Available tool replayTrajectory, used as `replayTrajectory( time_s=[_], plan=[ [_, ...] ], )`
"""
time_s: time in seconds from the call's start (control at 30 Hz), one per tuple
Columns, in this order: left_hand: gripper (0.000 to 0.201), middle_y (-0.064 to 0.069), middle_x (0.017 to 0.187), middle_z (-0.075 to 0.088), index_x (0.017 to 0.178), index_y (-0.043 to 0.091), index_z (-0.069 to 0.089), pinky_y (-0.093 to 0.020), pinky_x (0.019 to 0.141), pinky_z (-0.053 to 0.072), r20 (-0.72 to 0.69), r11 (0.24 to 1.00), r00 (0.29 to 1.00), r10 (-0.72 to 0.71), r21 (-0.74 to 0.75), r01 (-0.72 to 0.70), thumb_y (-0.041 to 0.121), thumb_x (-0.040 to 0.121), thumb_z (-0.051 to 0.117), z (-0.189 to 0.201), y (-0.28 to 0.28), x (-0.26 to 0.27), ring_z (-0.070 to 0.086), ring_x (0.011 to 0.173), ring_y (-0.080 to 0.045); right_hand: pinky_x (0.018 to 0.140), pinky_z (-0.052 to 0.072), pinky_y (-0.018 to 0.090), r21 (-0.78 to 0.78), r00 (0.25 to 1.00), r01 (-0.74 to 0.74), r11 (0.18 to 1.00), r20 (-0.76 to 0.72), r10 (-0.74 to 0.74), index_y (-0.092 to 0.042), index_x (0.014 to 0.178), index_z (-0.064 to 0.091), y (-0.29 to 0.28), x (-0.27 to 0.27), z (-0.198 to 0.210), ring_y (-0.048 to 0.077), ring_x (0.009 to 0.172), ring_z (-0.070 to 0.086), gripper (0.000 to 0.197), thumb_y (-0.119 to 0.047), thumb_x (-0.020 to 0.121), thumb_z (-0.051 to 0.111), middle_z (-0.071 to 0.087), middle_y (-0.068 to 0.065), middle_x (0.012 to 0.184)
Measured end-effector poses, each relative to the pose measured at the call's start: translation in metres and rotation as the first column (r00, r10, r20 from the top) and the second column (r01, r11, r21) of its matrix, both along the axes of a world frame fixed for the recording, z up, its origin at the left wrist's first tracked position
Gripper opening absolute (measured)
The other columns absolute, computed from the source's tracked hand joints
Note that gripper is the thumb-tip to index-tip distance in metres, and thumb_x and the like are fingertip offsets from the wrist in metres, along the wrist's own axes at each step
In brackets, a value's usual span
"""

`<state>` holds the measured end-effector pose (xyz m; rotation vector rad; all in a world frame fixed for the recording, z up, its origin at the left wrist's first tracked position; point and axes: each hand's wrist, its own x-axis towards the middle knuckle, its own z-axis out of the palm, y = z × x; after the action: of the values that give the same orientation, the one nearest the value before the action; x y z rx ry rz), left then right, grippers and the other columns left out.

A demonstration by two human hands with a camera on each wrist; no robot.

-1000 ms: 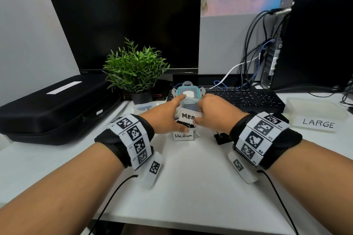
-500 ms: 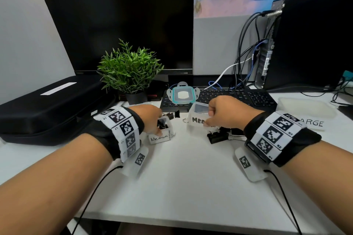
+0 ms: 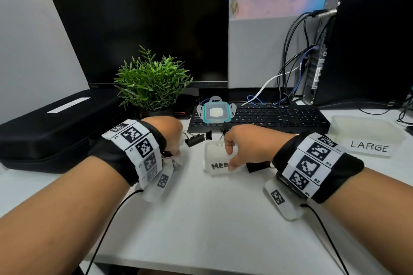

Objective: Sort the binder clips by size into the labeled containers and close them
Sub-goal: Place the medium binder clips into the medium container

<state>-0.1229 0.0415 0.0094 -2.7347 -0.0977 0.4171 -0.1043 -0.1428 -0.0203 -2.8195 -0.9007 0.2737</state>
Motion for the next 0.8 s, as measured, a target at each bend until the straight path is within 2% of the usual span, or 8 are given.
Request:
replayTrajectory(
  time_s=[0.07,0.2,0.3,0.43,0.57,0.6,0.7,0.8],
  plan=[
    [0.054,-0.004,0.130,0.055,0.135,0.013,0.049,-0.032,0.094,0.044,0.058,0.996,0.996,-0.062,-0.053,0.065,0.033,0.087,0.063,-0.002,-0.009,0.009,0.052,0.119,-0.024,0.076,0.047,0.031,-0.030,0.999,0.021,0.999,-0.026,-0.022,-0.020,0.099,0.060,0.000,0.004,0.000,0.020,0.097,0.056,0.038,-0.035,0.071,0.080,0.059,-0.002,0.105],
    [0.045,-0.002,0.132,0.053,0.136,0.016,0.048,-0.029,0.095,0.042,0.077,0.966,0.976,-0.203,-0.146,0.212,0.023,0.093,0.057,-0.010,-0.027,0.028,0.050,0.121,-0.022,0.061,0.039,0.025,-0.092,0.993,0.062,0.994,-0.097,-0.071,-0.027,0.109,0.057,-0.013,0.008,0.002,0.014,0.082,0.050,0.052,-0.039,0.066,0.083,0.048,-0.011,0.089],
    [0.043,0.000,0.130,0.056,0.135,0.020,0.050,-0.027,0.094,0.041,0.073,0.939,0.965,-0.250,-0.223,0.260,0.016,0.093,0.054,-0.019,-0.033,0.048,0.051,0.118,-0.021,0.071,0.041,0.027,-0.096,0.992,0.066,0.993,-0.105,-0.076,-0.035,0.119,0.053,-0.030,0.011,0.000,0.013,0.088,0.049,0.062,-0.039,0.065,0.083,0.050,-0.014,0.093],
    [0.040,-0.001,0.119,0.062,0.128,0.020,0.057,-0.027,0.084,0.045,0.073,0.945,0.967,-0.246,-0.206,0.255,0.012,0.089,0.056,-0.028,-0.040,0.075,0.057,0.107,-0.022,0.077,0.041,0.025,0.008,0.989,0.099,0.995,-0.114,-0.097,-0.040,0.126,0.049,-0.052,0.015,0.002,0.009,0.086,0.050,0.063,-0.041,0.071,0.079,0.046,-0.022,0.085],
    [0.032,-0.006,0.103,0.057,0.116,0.012,0.061,-0.026,0.073,0.040,-0.062,0.981,0.983,-0.172,-0.100,0.165,0.021,0.085,0.064,-0.035,-0.047,0.093,0.050,0.088,-0.020,0.089,0.044,0.028,0.055,0.979,0.173,0.983,-0.116,-0.166,-0.037,0.126,0.053,-0.067,0.026,0.004,0.012,0.098,0.054,0.056,-0.046,0.075,0.074,0.055,-0.014,0.113],
    [0.037,-0.005,0.100,0.053,0.119,0.009,0.060,-0.026,0.073,0.038,-0.094,0.984,0.982,-0.163,-0.083,0.155,0.022,0.085,0.065,-0.037,-0.048,0.096,0.048,0.088,-0.018,0.090,0.047,0.030,0.057,0.975,0.191,0.980,-0.126,-0.183,-0.036,0.123,0.055,-0.071,0.029,0.005,0.013,0.096,0.058,0.051,-0.046,0.076,0.073,0.060,-0.011,0.112],
    [0.038,-0.008,0.112,0.060,0.124,0.009,0.058,-0.029,0.080,0.044,-0.046,0.987,0.986,-0.159,-0.016,0.159,0.017,0.088,0.061,-0.043,-0.049,0.095,0.058,0.100,-0.024,0.083,0.053,0.033,0.064,0.952,0.247,0.967,-0.201,-0.230,-0.030,0.115,0.059,-0.084,0.039,0.004,0.017,0.080,0.064,0.039,-0.039,0.080,0.072,0.063,-0.011,0.085],
    [0.054,-0.001,0.127,0.058,0.129,0.028,0.054,-0.032,0.088,0.049,-0.117,0.986,0.979,-0.164,0.020,0.168,0.020,0.079,0.071,-0.043,-0.054,0.098,0.059,0.110,-0.025,0.082,0.057,0.036,0.140,0.928,0.305,0.942,-0.265,-0.262,-0.024,0.115,0.061,-0.099,0.051,-0.002,0.021,0.089,0.066,0.037,-0.030,0.080,0.074,0.064,-0.008,0.095]
  ],
)
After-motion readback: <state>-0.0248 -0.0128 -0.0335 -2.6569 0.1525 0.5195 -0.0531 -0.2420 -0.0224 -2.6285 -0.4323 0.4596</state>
